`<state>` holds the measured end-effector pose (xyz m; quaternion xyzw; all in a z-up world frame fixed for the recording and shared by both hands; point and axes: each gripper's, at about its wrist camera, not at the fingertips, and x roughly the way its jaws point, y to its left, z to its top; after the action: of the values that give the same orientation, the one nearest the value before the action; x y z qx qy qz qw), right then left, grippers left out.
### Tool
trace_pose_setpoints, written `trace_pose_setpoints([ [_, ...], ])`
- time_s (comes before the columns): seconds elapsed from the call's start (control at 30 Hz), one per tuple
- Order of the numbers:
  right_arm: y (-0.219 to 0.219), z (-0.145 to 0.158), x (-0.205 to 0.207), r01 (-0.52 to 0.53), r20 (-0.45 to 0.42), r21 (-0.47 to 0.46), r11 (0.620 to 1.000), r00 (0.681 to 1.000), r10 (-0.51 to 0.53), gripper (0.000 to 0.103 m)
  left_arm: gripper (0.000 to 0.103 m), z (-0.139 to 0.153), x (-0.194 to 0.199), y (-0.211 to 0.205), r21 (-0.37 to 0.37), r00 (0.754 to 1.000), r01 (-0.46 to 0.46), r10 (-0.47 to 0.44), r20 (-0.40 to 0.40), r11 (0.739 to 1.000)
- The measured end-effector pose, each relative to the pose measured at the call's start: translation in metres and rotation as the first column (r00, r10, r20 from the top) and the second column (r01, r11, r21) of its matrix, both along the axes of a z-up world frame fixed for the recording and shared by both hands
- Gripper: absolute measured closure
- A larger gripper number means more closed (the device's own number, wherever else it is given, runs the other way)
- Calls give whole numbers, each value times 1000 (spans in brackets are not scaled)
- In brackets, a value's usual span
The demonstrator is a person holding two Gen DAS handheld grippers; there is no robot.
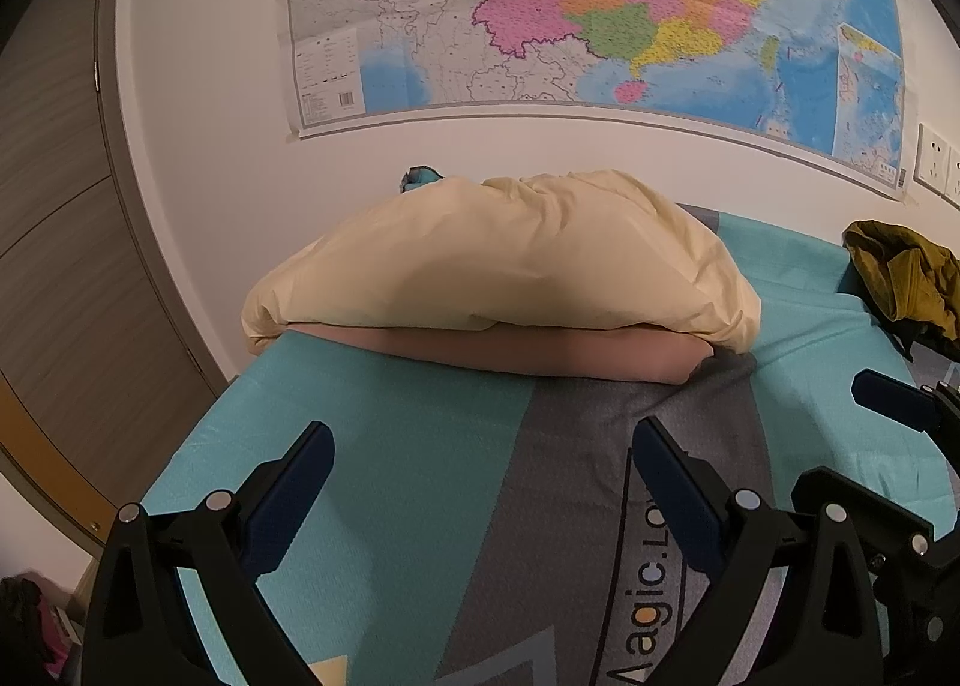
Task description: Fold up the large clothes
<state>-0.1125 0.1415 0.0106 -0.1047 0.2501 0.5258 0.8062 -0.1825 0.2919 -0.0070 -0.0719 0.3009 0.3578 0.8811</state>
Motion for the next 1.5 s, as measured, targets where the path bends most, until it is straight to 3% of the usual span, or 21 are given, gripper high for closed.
trace_pose_setpoints([
  [1.5,-2,0,0,-9,-7,3,1000,1000,9,6,7,-5,0,-4,3,1000,-2,3,-12,1000],
])
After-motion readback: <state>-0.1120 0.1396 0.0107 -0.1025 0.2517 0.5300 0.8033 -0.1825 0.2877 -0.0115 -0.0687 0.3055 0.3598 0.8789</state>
